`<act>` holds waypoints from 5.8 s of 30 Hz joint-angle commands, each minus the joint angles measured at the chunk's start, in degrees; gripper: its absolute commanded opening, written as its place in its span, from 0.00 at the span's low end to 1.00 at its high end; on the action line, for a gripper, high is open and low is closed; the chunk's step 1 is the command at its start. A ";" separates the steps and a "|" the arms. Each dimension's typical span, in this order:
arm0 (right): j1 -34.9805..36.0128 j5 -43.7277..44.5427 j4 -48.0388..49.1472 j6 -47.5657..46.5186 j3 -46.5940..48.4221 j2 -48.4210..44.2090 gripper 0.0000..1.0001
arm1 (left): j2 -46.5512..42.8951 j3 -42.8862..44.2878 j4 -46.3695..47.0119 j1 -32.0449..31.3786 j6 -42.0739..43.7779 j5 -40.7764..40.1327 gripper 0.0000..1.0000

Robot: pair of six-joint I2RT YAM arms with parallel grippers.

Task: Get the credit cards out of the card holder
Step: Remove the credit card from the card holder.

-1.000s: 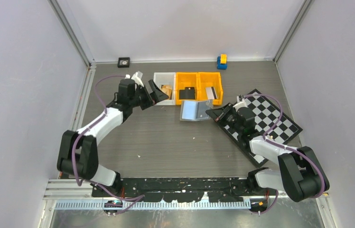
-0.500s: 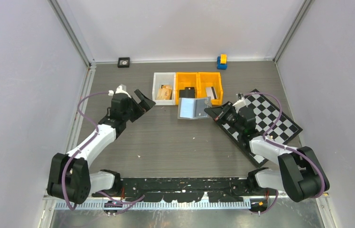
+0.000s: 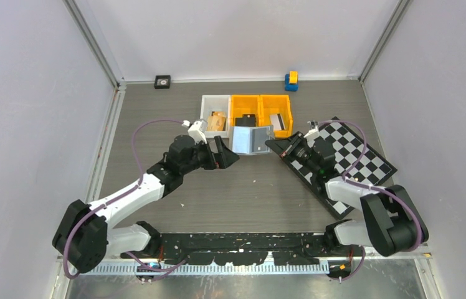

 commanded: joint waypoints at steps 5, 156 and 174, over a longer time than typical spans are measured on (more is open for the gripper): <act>-0.11 -8.01 20.58 7.65 0.71 8.12 0.00 | 1.87 -4.10 17.51 0.79 -1.15 5.82 1.00; 21.72 21.98 -29.97 -21.79 14.45 -7.76 0.01 | 18.79 -2.04 27.15 13.41 -15.88 22.69 0.38; 13.27 4.75 -14.37 -10.37 9.09 -4.95 0.01 | 17.68 -6.53 38.76 17.11 -22.55 25.36 0.71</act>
